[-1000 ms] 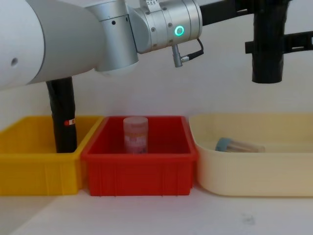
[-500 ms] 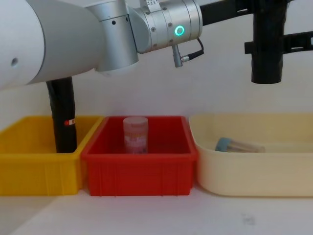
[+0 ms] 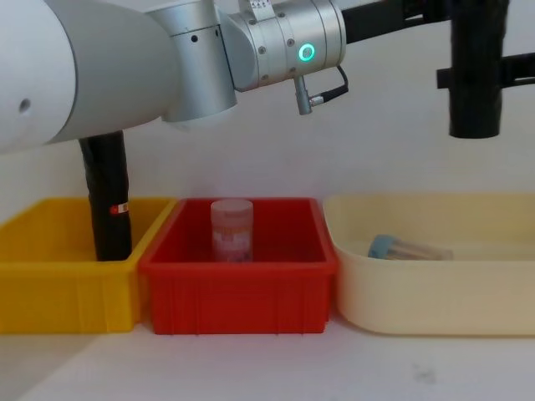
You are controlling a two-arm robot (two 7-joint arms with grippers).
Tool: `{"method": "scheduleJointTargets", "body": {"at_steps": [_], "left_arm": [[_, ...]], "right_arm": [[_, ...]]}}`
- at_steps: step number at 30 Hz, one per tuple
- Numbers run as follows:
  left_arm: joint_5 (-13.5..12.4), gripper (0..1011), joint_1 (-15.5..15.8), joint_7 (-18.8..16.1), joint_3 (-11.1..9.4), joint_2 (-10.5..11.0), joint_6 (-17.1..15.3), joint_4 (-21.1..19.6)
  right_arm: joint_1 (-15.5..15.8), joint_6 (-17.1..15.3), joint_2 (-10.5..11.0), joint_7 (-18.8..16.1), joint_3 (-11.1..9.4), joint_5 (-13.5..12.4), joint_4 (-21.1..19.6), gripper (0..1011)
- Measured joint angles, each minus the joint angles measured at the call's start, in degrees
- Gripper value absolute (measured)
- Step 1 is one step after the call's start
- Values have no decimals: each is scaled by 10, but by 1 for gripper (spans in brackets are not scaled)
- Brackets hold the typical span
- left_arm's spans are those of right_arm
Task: Pick up the garbage bag with the one hand and transfer it to the other hand.
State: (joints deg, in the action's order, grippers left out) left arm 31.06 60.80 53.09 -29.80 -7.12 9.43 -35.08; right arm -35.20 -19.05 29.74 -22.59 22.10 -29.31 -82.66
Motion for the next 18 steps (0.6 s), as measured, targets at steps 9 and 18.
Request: {"method": "scheduleJointTargets", "body": {"at_steps": [9, 18], "left_arm": [[0, 1000, 0, 0, 0, 0, 0, 0], [0, 1000, 0, 0, 0, 0, 0, 0]], "right_arm": [[-34, -22, -5, 19, -12, 7, 53, 535], [-63, -40, -9, 32, -16, 19, 97, 535]]}}
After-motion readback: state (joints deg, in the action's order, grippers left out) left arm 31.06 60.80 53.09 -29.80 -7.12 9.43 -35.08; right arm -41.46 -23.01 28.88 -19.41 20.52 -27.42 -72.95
